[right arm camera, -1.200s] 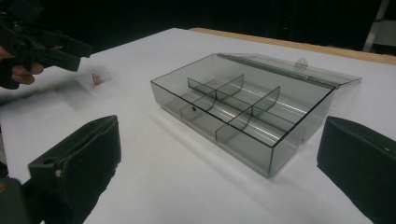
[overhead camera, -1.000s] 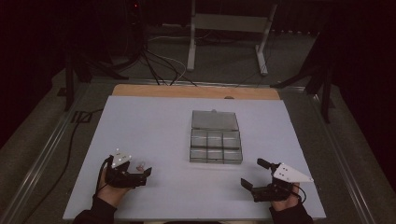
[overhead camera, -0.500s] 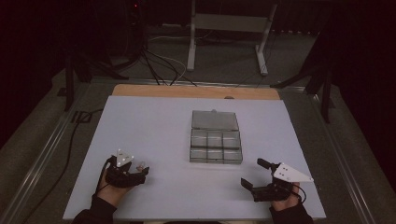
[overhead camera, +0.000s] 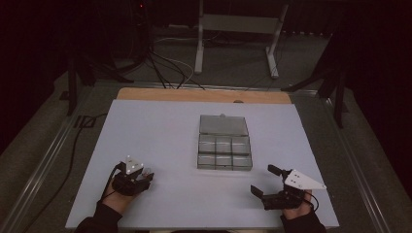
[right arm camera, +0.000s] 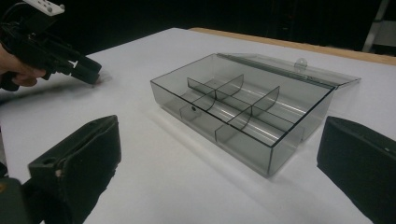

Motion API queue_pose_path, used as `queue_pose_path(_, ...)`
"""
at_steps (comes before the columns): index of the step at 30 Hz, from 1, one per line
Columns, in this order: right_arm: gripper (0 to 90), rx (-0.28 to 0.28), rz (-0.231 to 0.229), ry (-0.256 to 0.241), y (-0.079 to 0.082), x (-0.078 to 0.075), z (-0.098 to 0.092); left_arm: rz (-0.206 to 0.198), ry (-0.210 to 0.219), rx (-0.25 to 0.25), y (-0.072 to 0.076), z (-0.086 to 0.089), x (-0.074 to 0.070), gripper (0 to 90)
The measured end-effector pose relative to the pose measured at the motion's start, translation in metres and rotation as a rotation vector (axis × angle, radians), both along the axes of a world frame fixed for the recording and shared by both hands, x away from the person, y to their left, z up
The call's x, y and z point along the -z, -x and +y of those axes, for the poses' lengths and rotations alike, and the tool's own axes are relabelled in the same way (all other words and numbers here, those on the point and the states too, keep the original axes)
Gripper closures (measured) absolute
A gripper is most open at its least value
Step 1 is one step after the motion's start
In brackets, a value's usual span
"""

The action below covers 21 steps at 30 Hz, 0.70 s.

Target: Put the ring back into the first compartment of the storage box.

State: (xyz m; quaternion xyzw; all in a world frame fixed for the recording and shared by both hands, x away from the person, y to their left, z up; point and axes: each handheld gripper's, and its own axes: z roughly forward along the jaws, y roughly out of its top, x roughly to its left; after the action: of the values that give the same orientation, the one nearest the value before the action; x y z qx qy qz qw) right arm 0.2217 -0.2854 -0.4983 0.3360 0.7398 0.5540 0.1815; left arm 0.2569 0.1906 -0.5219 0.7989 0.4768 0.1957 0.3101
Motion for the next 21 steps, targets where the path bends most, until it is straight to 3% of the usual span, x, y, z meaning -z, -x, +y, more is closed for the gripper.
queue_pose_path(13,0.0,0.000,0.001,0.005,0.0001,0.0001,0.0003,-0.011,-0.029,-0.001,-0.0057,-0.0036,0.0025,61.4)
queue_pose_path(21,0.0,-0.001,0.002,0.002,-0.0003,0.0005,0.0003,0.006,-0.026,0.014,-0.0099,-0.0056,0.0052,66.7)
